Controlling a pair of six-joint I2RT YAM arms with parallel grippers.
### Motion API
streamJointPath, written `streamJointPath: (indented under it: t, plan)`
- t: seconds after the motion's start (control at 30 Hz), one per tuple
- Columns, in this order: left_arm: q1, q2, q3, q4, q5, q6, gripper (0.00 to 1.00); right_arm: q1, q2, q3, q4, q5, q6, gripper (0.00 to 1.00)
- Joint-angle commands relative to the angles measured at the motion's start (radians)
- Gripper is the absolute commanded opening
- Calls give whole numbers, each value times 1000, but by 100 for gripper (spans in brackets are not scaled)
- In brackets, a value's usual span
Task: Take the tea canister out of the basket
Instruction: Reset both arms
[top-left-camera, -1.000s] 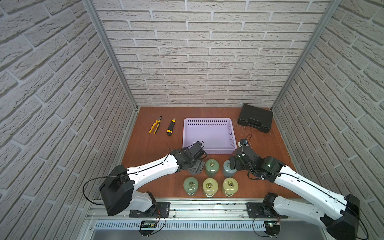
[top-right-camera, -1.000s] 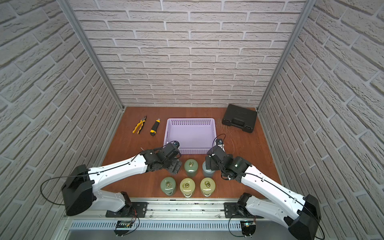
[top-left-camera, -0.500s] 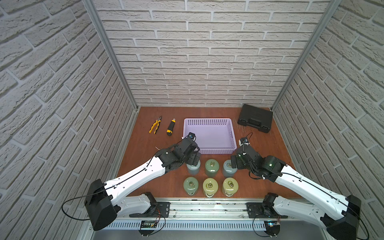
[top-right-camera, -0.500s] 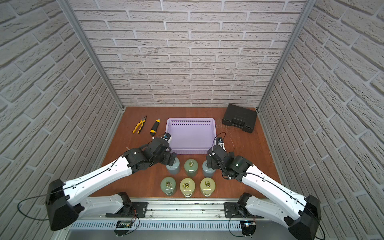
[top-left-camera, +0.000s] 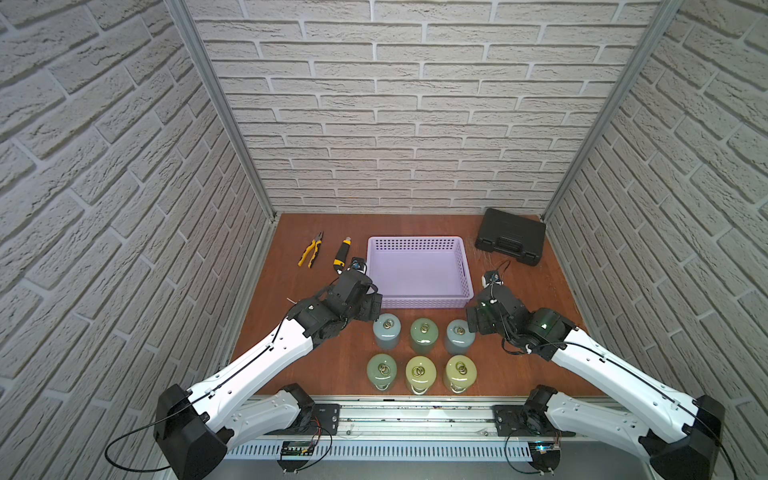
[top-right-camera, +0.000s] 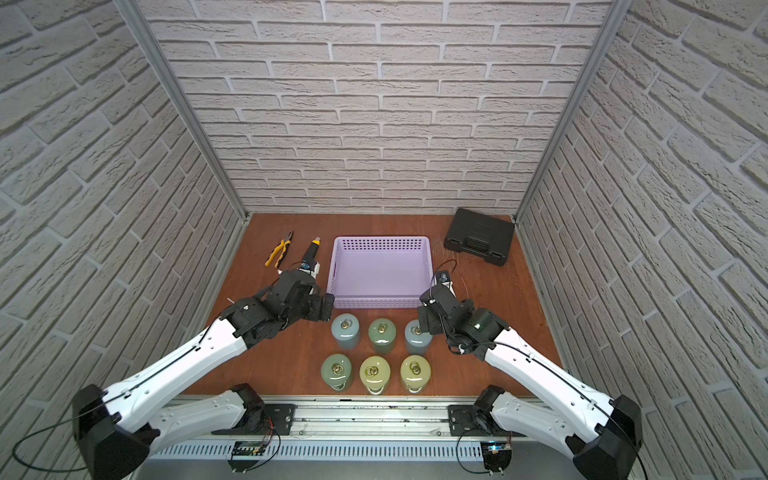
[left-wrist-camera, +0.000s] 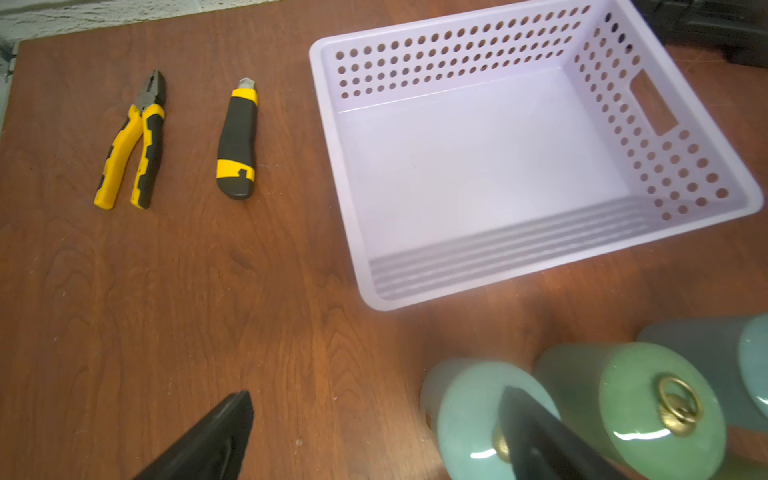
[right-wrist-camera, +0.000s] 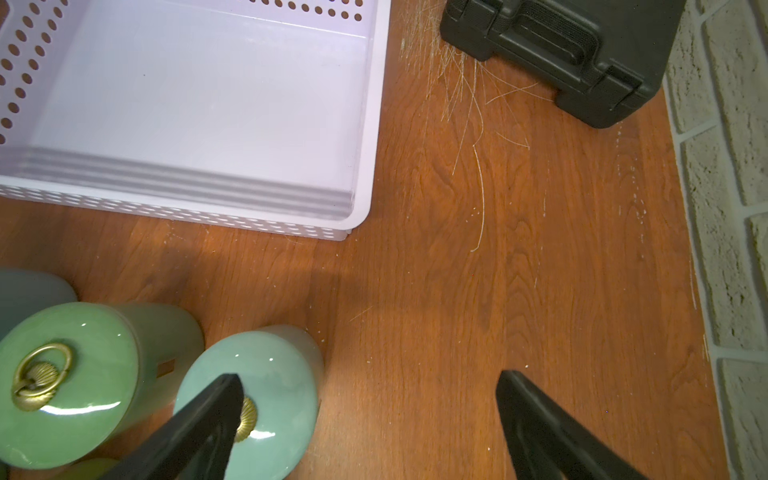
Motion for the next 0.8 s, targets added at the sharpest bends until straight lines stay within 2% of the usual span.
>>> streamJointPath:
  t: [0.0,0.17,0.33,0.43,0.53,0.67,0.77]
  plan:
    - [47,-50,-40,-5,-36,-31,98,-52,-26,0,18,-29,-60,100]
    - [140,-122,-105,49,-147,-9,98,-178,-50,-32,61,-103,-142,100]
    - [203,-203,-231,269,-257,178,98,-295,-76,-78,151,-81,-189,100]
    - [287,-225,-313,429,-255,301,98,-357,-86,-133,262,-41,-193,100]
    - [419,-218,-371,555,-178,355,98,-400,-63,-174,359,38,-179,99]
    - [606,-158,-453,754,36,381,98,-457,2,-208,492,-21,-251,100]
    - [691,-61,-484,896,135,402,98,-489,53,-217,556,-62,-289,99]
